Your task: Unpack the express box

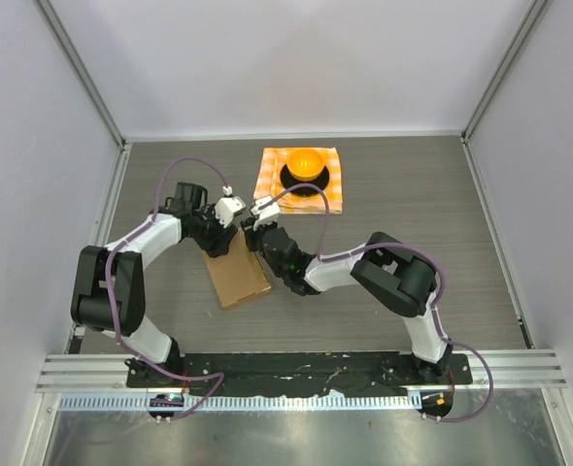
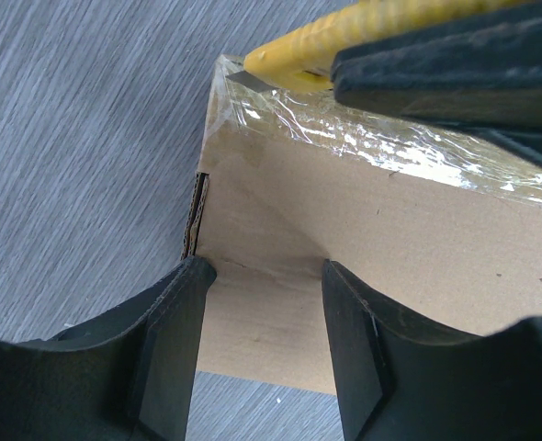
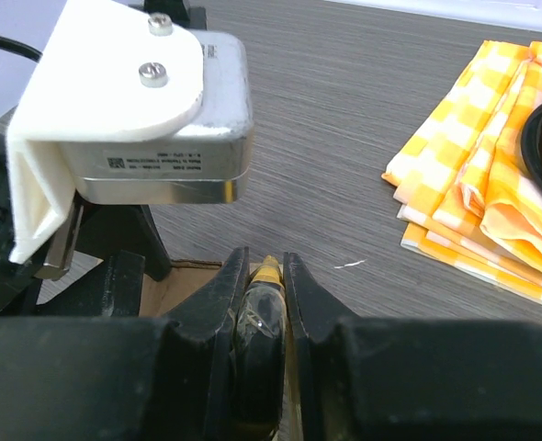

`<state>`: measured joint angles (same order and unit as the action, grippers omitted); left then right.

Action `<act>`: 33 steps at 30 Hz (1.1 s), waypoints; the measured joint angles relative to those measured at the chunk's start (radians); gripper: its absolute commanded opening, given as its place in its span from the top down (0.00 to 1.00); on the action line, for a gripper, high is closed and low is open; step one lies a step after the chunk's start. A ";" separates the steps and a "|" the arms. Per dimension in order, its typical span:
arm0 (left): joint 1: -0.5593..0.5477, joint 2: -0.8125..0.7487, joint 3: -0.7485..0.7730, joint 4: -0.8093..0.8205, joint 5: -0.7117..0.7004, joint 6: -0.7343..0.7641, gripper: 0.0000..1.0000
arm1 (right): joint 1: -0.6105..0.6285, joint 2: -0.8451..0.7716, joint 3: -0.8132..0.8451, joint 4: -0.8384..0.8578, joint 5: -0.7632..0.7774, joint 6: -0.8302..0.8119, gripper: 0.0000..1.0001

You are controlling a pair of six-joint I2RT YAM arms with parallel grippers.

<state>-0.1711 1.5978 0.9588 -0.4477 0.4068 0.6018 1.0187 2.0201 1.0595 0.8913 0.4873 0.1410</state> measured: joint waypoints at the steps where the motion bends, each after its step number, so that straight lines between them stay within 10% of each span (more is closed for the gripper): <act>1: 0.000 0.000 0.000 0.000 0.000 0.000 0.44 | 0.000 0.006 0.005 0.000 0.000 0.000 0.99; 33: 0.000 -0.003 -0.006 0.007 -0.001 -0.002 0.45 | 0.002 0.021 -0.045 0.103 0.016 -0.105 0.99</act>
<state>-0.1711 1.5948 0.9531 -0.4408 0.4057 0.5999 1.0206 2.0411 1.0149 0.9939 0.5034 0.0360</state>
